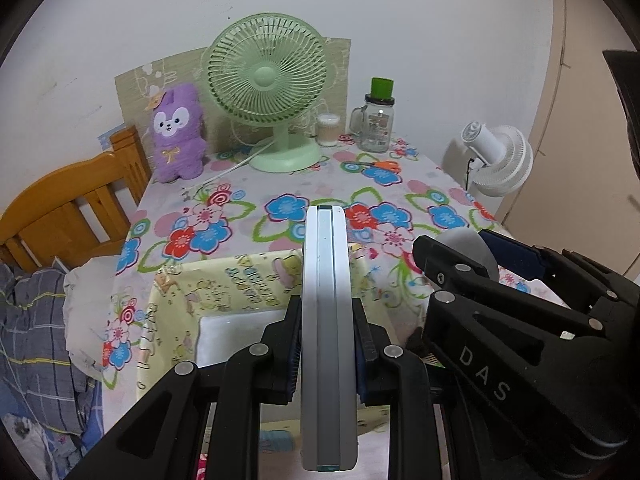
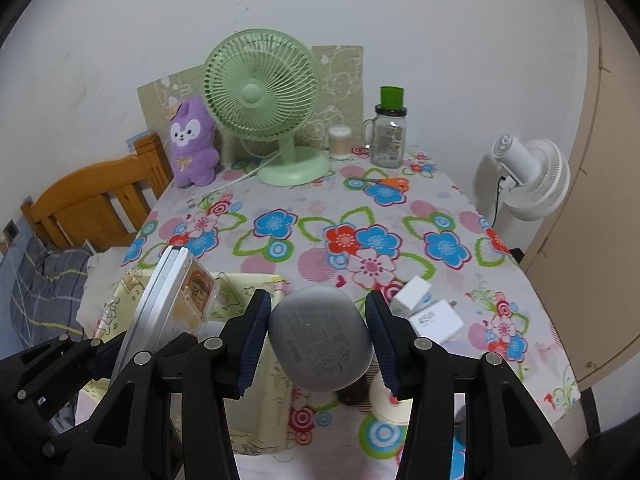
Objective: Organize rigid objects
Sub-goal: 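Carry the power bank and white round case over the fabric box with both grippers, then lower both held items into the fabric box and open both grippers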
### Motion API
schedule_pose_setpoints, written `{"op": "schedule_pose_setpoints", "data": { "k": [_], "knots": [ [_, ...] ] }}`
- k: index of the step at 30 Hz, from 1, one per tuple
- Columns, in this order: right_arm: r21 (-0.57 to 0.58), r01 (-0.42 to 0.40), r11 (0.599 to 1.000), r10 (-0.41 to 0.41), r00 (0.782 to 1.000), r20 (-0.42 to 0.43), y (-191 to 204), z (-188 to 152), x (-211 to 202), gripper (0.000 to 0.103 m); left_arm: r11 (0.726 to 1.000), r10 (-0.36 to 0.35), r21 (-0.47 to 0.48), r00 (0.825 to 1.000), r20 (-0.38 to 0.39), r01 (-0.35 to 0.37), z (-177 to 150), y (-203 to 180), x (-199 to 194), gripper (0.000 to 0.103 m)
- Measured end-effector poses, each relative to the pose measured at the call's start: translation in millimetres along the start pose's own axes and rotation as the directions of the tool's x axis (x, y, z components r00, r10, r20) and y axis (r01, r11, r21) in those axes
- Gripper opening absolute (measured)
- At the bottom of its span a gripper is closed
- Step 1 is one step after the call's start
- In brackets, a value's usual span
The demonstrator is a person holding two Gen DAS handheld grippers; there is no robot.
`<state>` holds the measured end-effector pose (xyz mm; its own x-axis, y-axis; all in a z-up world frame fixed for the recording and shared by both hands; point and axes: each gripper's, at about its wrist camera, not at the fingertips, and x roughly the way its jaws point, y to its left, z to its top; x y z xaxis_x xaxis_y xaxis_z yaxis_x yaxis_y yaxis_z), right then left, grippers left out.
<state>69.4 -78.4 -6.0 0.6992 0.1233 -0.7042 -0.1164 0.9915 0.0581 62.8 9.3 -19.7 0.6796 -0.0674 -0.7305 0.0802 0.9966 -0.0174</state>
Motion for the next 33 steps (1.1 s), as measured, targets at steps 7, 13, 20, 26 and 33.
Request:
{"op": "schedule_pose_setpoints", "data": {
  "k": [7, 13, 20, 26, 33],
  "knots": [
    [-0.010, -0.015, 1.000, 0.014, 1.000, -0.022, 17.4, -1.8, 14.1, 0.052, 1.000, 0.017, -0.007, 1.000, -0.016, -0.017, -1.5, 17.6, 7.3, 0.020],
    [-0.028, -0.036, 0.999, 0.035, 0.998, -0.043, 33.2, -1.7, 25.6, 0.052, 0.999, 0.028, -0.022, 0.999, -0.034, -0.029, -3.5, 31.5, 16.3, 0.020],
    [-0.048, -0.055, 0.997, 0.052, 0.996, -0.068, 49.4, -2.6, 40.3, 0.052, 0.999, 0.038, -0.032, 0.997, -0.062, -0.040, -6.1, 48.4, 28.2, 0.020],
    [-0.065, -0.079, 0.995, 0.072, 0.993, -0.092, 63.6, -4.0, 53.2, 0.052, 0.997, 0.056, -0.047, 0.995, -0.081, -0.060, -10.7, 61.4, 37.1, 0.020],
    [-0.059, -0.098, 0.993, 0.090, 0.988, -0.124, 71.7, -7.5, 70.6, 0.053, 0.996, 0.069, -0.056, 0.991, -0.115, -0.075, -17.2, 69.4, 49.1, 0.021]
  ]
}}
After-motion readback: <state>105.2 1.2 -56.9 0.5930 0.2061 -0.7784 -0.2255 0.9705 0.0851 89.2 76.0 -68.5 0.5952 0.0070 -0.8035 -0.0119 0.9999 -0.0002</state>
